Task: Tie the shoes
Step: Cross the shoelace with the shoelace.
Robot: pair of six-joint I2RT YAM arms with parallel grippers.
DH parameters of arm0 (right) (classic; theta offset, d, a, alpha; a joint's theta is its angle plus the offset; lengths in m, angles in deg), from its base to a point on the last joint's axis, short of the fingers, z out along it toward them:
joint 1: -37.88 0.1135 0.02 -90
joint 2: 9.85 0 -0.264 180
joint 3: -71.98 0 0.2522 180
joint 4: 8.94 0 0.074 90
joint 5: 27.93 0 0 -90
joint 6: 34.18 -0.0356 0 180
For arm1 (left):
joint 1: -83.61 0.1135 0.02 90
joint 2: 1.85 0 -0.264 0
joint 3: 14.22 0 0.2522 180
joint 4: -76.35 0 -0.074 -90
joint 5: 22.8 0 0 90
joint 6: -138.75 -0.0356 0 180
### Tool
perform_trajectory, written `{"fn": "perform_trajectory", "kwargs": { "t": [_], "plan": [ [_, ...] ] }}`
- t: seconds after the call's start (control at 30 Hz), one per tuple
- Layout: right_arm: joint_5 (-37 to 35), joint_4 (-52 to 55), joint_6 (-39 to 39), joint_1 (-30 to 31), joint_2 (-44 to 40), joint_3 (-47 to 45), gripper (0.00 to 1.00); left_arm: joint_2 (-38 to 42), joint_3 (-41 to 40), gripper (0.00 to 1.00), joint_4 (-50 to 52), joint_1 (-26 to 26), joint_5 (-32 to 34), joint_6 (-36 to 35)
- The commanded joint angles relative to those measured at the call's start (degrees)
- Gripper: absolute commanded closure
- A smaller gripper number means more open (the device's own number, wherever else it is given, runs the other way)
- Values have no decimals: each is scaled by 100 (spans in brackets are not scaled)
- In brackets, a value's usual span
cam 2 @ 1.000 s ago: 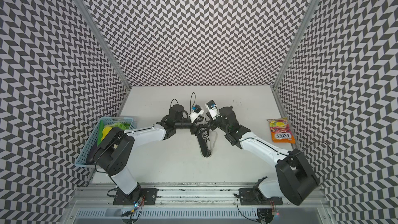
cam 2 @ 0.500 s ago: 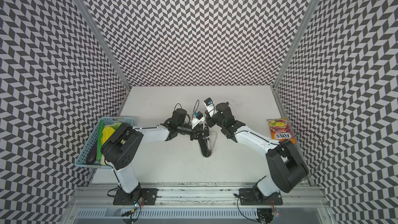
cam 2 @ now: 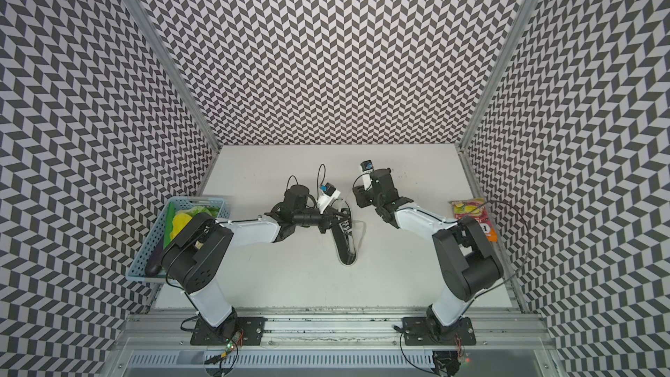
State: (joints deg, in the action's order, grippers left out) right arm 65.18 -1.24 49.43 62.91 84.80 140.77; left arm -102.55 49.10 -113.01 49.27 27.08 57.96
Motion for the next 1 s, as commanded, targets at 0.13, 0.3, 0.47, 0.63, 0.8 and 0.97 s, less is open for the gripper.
{"fn": "perform_trajectory", "kwargs": {
  "t": [0.13,0.3,0.47,0.63,0.8,0.97],
  "plan": [
    [-477,410,-1061,-74,-1169,-1163,29,127,98,100,407,9,382,-105],
    [-289,694,-1533,-76,-1748,-1801,28,205,49,100,598,31,224,-241],
    [-89,1013,-1986,194,-1984,-1991,30,231,51,100,684,42,130,-317],
    [-238,1229,-2302,572,-1950,-1979,32,244,-14,100,685,76,33,-369],
    [-401,1390,-2584,757,-1816,-1925,35,236,-36,100,656,110,-53,-361],
    [-464,1415,-2741,830,-1694,-1909,37,179,-67,100,534,116,-149,-343]
  ]
}}
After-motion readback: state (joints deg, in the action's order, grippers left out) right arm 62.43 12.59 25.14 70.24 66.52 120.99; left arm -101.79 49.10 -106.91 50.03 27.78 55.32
